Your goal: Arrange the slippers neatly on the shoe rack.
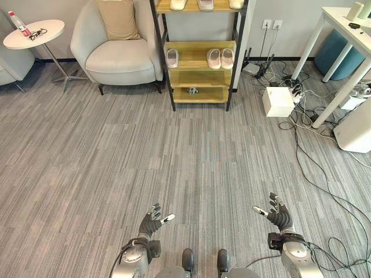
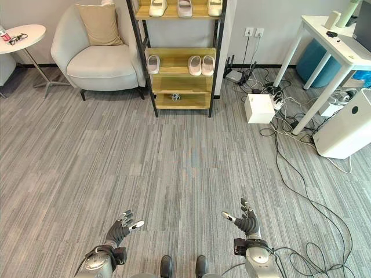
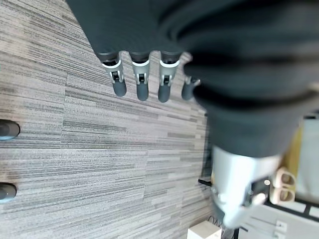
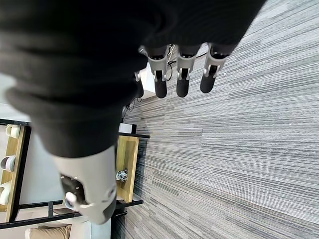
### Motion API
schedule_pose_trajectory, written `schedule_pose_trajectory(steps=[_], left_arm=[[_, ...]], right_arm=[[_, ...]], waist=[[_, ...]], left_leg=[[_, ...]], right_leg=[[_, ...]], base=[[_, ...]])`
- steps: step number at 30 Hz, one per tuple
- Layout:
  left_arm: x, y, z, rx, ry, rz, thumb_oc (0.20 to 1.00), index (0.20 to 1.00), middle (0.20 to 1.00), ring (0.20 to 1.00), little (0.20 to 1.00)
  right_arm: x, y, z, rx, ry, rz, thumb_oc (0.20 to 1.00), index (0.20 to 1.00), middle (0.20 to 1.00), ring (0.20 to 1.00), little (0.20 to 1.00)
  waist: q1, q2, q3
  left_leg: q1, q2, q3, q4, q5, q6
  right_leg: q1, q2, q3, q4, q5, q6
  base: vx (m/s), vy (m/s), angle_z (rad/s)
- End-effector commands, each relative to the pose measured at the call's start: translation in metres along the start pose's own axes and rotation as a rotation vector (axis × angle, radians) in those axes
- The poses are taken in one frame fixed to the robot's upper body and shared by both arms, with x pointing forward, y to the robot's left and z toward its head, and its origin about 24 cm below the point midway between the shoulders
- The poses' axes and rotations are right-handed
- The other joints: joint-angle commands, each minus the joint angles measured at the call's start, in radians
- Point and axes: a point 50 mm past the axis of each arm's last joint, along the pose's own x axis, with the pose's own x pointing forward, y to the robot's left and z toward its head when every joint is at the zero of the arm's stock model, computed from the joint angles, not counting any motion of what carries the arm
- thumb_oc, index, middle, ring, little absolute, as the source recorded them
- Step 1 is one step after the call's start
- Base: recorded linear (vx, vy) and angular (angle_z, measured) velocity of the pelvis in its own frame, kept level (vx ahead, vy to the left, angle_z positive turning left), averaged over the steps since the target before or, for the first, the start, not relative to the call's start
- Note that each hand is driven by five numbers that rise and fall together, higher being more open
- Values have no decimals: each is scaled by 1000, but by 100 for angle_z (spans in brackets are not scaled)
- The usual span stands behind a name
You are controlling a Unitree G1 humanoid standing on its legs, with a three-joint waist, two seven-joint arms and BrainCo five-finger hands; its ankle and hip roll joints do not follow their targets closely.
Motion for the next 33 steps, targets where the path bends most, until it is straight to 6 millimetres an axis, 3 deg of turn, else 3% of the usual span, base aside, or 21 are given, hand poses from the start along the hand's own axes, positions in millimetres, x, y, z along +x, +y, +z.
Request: schedule_pose_trajectory(steps=[1, 23, 33], left_arm=[[11, -4, 24, 64, -93, -15, 1000, 1000, 1000, 1000, 1000], [10, -8, 49, 69, -193, -66, 1000, 1000, 1000, 1000, 1000], [2, 1, 34, 30, -149, -53, 1000, 1000, 1000, 1000, 1000]], right_arm=[[0, -8, 12, -52, -81, -20, 1000, 1000, 1000, 1000, 1000], [0, -12, 9, -76, -66, 0, 1000, 1000, 1000, 1000, 1000], [-4, -4, 11, -43, -76, 43, 1000, 1000, 1000, 1000, 1000]], waist=[[14, -23, -35], [21, -26, -46], [2, -23, -38]], left_leg=[[45, 50, -38, -2, -117, -43], [42, 45, -47, -2, -116, -43], [63, 42, -30, -2, -129, -39]], right_leg=[[29, -98, 28, 1, -93, 138], [28, -99, 15, 1, -93, 138], [47, -102, 22, 1, -104, 135]], base=[[0, 0, 0], [-1, -1, 1], [8, 4, -2]])
